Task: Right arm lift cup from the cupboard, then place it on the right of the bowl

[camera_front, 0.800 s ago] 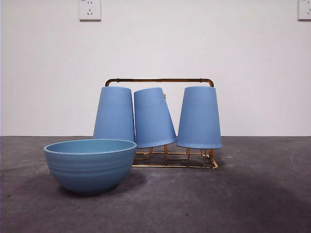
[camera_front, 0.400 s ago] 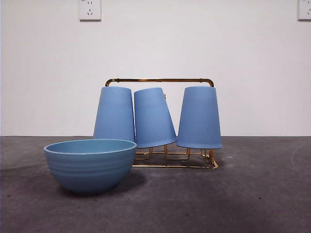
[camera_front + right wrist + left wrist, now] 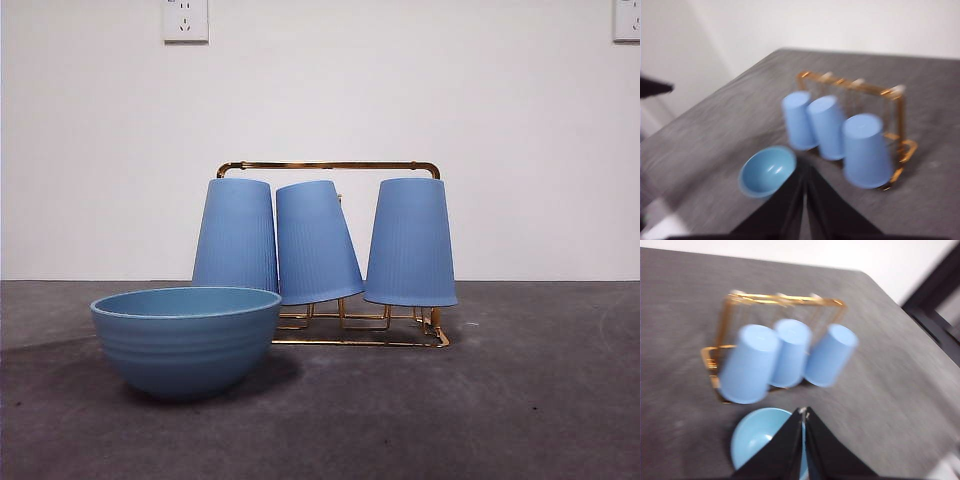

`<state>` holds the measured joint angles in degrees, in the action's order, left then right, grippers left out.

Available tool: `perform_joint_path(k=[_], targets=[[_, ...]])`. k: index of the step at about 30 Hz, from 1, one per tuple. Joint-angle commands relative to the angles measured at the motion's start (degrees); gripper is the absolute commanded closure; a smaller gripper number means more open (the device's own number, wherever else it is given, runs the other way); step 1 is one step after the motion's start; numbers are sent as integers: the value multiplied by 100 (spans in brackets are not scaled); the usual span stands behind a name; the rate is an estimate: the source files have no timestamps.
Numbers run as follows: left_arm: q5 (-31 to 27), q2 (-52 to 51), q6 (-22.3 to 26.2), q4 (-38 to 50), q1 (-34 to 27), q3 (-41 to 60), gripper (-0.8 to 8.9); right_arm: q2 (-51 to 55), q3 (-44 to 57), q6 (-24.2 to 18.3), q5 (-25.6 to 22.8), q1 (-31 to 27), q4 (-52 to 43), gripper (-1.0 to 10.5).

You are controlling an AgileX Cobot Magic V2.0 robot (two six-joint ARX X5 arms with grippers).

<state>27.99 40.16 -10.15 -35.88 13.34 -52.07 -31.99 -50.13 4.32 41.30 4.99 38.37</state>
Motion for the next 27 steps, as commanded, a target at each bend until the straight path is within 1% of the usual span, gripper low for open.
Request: perform_joint_path(k=[1,3,5,10,12,13,16,18,20,21,23,25,27], targets=[[341,133,721,-20,107,-179,805,-208,-87,-387,227,131,37,935],[382,184,1134,-52,166,-179,805,-306,-87,-439,216,201,28,935],[382,232,1394,-63,205,-179,805,-380,-87,-501,216,212,28,935],[380,286,1399,-37,216,-179,803,-470,-87,-498,216,212,28,934],[380,289,1401,-28,216,-179,768,-470,-87,-498,214,212,28,928],[380,289,1401,-24,216,-179,745,-470,-87,-498,214,212,28,907],[380,289,1399,-13,216,-179,628,-470,-87,-498,214,212,28,734],[380,289,1397,-13,216,-179,519,-470,-87,-498,214,212,26,603],[380,289,1390,-13,216,-179,419,-468,-87,-468,214,212,28,512],[380,289,1373,-13,216,-179,373,-466,-87,-420,214,212,31,480],[380,289,1370,-13,216,-179,329,-466,-87,-337,214,212,31,452],[380,289,1351,-13,216,-179,330,-466,-87,-223,216,212,28,451],[380,289,1259,-11,216,-179,330,-498,-87,28,219,212,22,451]])
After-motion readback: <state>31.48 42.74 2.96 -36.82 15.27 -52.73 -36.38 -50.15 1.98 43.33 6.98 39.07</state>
